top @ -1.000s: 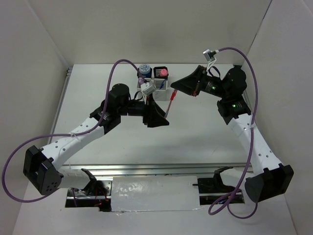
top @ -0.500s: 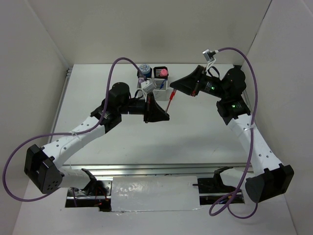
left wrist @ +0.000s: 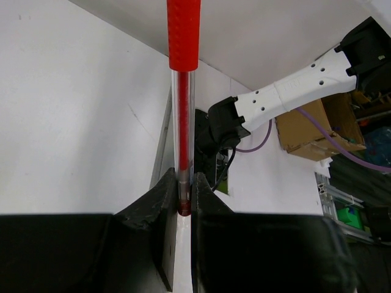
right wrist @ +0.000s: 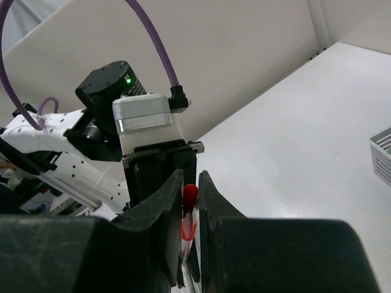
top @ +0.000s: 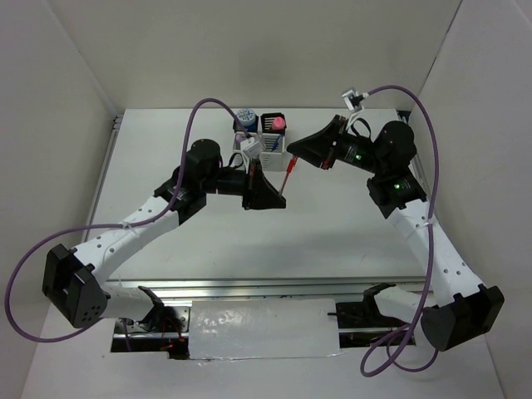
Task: Sort the stationery into containers
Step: Close the pen cap on the pen.
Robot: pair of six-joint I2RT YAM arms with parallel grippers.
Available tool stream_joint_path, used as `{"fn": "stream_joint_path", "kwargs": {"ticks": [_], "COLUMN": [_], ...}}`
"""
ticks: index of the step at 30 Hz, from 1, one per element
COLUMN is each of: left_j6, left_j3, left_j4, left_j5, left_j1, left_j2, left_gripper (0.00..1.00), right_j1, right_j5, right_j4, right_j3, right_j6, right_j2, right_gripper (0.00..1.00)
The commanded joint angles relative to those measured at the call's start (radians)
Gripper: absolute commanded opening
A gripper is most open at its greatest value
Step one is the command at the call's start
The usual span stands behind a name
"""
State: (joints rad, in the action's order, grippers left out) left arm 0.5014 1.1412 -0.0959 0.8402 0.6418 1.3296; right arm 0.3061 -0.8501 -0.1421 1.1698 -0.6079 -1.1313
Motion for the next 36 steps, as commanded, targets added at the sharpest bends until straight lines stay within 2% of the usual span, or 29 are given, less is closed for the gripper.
{"fn": "stream_joint_path", "kwargs": {"ticks": [1, 12, 36], "left_j6": [0.038, 0.065, 0.005], "left_j3": [0.061, 0.132, 0.206], "left_j4": [-0.140, -0.209, -0.194], "left_j5": [0.011, 0.003, 0.003], "left_j1": [-0.011, -0.022, -0.070], "left_j2": [-0.001, 0.025, 0.034], "left_gripper": [0.00, 0.00, 0.00], "right_j1": [0.050, 0.100, 0.136], "right_j5": [-0.030, -0.037, -0.127], "right_j4": [0.088, 0.075, 0.118], "right_j3": [-0.030, -0.097, -0.171], "right_j6": [0.088, 0.057, 0.063], "right_j2": [0.018, 0.018, 0.016], "right_gripper": [0.00, 0.00, 0.00]}}
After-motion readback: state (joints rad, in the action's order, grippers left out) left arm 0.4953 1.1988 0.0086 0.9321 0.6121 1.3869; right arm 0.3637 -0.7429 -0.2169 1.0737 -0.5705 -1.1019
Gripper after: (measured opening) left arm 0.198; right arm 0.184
